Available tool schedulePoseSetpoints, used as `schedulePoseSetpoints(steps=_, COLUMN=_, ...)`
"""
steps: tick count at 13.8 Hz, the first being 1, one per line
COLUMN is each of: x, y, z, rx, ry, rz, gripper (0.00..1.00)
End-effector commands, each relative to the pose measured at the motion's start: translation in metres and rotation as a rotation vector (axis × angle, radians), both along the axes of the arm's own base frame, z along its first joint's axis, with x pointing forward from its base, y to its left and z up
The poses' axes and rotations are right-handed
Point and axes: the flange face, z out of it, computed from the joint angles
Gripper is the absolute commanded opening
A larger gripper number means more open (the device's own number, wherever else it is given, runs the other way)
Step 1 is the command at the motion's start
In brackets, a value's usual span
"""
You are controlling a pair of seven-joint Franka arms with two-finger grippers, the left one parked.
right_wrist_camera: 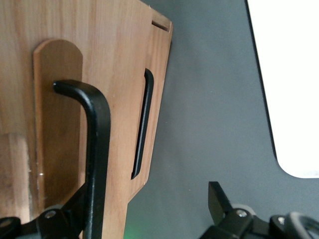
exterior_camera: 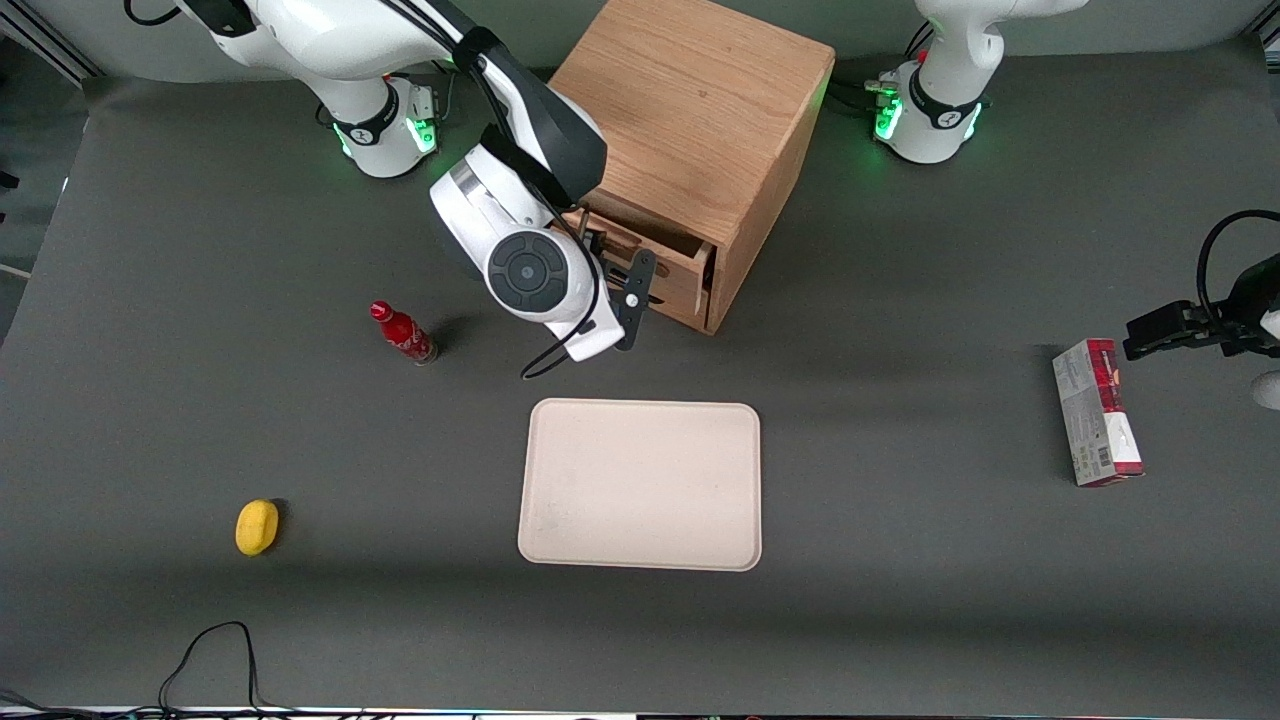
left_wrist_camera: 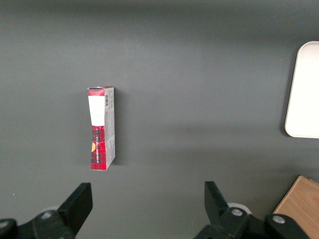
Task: Open upper drawer
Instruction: 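Pull the handle with the right gripper, sliding the upper drawer out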
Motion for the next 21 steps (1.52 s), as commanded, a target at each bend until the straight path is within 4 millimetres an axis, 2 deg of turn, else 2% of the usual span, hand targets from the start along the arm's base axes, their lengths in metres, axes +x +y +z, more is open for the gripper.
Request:
schedulePoseSetpoints(steps=1, x=0.007, y=-0.004, z=0.0, rx=0.0, ry=-0.026, rz=-0.008, gripper=1.0)
schedulePoseSetpoints(steps=10, x=0.036, y=-0.029, z=-0.005, rx=0.026, ry=-0.059, rz=-0.047, gripper=1.0)
schedulePoseSetpoints(steps=17, x=0.048, y=-0.044, z=-0.007, rx=0.013, ry=-0.071, rz=-0.066, gripper=1.0)
schedulePoseSetpoints(steps=21, x=0.065, y=-0.067, z=-0.006, rx=0.022, ry=-0.075, rz=-0.111, gripper=1.0)
